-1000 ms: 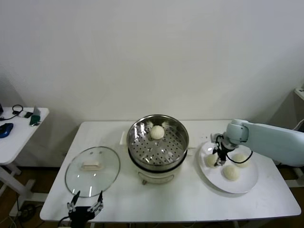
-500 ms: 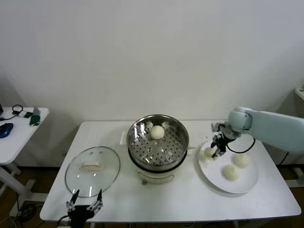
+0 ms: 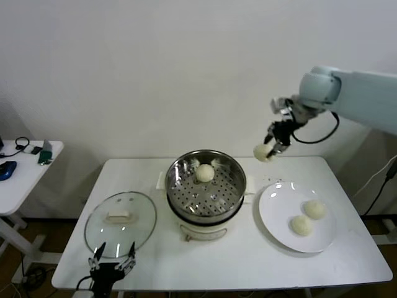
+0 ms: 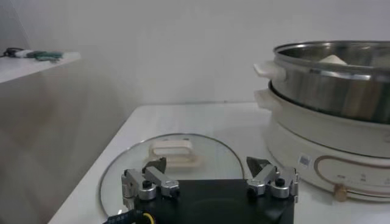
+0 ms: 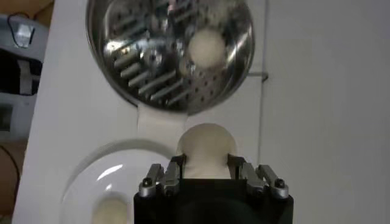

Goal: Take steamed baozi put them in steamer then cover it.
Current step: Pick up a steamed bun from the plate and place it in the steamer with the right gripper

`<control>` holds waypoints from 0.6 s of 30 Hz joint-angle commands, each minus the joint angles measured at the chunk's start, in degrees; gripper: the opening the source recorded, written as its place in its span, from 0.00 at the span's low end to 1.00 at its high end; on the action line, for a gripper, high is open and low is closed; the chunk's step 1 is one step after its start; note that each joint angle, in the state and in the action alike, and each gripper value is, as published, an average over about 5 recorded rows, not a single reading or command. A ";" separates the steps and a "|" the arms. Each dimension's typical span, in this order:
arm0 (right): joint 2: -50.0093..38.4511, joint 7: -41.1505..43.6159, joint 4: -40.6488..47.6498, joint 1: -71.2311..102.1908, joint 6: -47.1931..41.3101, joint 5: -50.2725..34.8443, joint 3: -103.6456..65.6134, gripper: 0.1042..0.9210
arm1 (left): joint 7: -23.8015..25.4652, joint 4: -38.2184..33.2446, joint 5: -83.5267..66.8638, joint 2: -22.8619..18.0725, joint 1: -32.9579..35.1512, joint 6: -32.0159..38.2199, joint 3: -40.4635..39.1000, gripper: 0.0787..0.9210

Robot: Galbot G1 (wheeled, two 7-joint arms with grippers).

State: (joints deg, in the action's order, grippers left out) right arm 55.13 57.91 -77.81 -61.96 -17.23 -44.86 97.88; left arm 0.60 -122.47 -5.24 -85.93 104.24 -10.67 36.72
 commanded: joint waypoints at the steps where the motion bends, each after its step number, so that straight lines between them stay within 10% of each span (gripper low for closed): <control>1: 15.29 -2.57 -3.63 -1.54 -3.99 -8.15 -8.44 0.50 | 0.06 -0.30 -0.09 0.21 -0.22 -0.06 -0.05 0.88; 18: 23.65 -13.46 3.40 24.09 -9.48 8.93 -7.27 0.51 | 0.08 -3.09 -0.94 -0.50 0.96 -0.46 1.18 0.88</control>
State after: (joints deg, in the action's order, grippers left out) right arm 73.71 48.85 -77.05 -48.33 -24.31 -42.65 91.71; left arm 0.69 -125.01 -6.05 -86.36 105.09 -11.17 37.73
